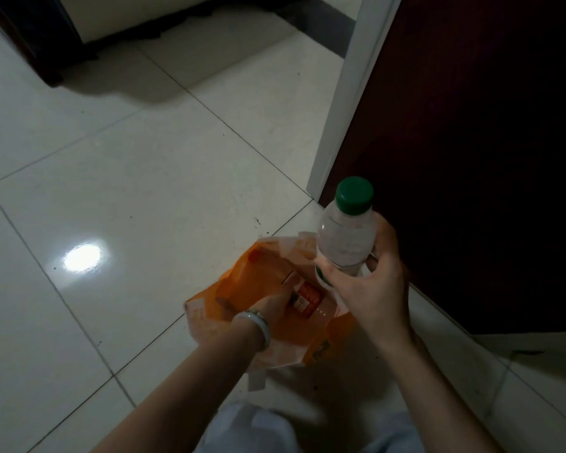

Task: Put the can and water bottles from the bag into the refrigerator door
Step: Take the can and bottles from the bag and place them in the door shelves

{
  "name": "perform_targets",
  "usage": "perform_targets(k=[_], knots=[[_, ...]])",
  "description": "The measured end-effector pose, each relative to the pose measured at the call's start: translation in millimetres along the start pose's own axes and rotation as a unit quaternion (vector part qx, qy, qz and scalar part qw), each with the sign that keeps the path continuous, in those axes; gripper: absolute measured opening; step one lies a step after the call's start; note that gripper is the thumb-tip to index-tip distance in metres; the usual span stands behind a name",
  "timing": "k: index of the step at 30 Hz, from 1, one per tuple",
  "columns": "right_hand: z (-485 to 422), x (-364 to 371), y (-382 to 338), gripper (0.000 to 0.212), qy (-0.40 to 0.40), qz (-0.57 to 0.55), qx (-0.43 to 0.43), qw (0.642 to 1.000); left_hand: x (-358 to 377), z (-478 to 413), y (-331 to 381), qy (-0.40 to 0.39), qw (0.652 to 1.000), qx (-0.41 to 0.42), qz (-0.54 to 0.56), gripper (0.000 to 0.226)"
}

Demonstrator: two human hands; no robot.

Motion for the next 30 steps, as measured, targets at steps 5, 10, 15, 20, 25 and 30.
perform_targets(k=[5, 10, 15, 20, 25, 30], knots=[[-0.7, -0.3, 5.0, 0.078, -0.007, 0.000, 0.002, 1.000, 0.8, -9.8, 5.8, 0.040, 0.998, 0.039, 0.041, 0.028], [-1.1, -1.5, 10.5, 0.079, -0.009, 0.000, 0.006, 1.000, -6.9, -2.2, -17.4, -0.005, 0.999, -0.007, -0.040, 0.050], [-0.7, -3.1, 14.4, 0.079, -0.021, 0.001, 0.014, 1.000, -19.2, 11.2, -13.1, -0.030, 0.991, 0.060, -0.119, 0.032], [-0.8, -2.2, 16.1, 0.078, -0.025, -0.014, 0.029, 0.999, -35.8, 50.6, 12.6, -0.041, 0.921, 0.301, -0.242, 0.066], [2.2, -2.2, 17.3, 0.074, -0.039, -0.034, 0.056, 0.997, -48.2, 101.5, 43.0, -0.053, 0.825, 0.449, -0.338, 0.072], [-8.3, -15.1, -19.9, 0.079, -0.075, -0.065, 0.112, 0.989, -58.6, 156.6, 102.2, -0.082, 0.818, 0.465, -0.328, 0.079]])
Point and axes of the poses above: each hand's wrist, its own z-axis away from the middle knuckle, its own x-axis out of the palm, y = z × x, the point moved 6 cm from there along -z, towards the middle knuckle, and after that the axes turned 3 degrees about z, right-handed, at the moved point
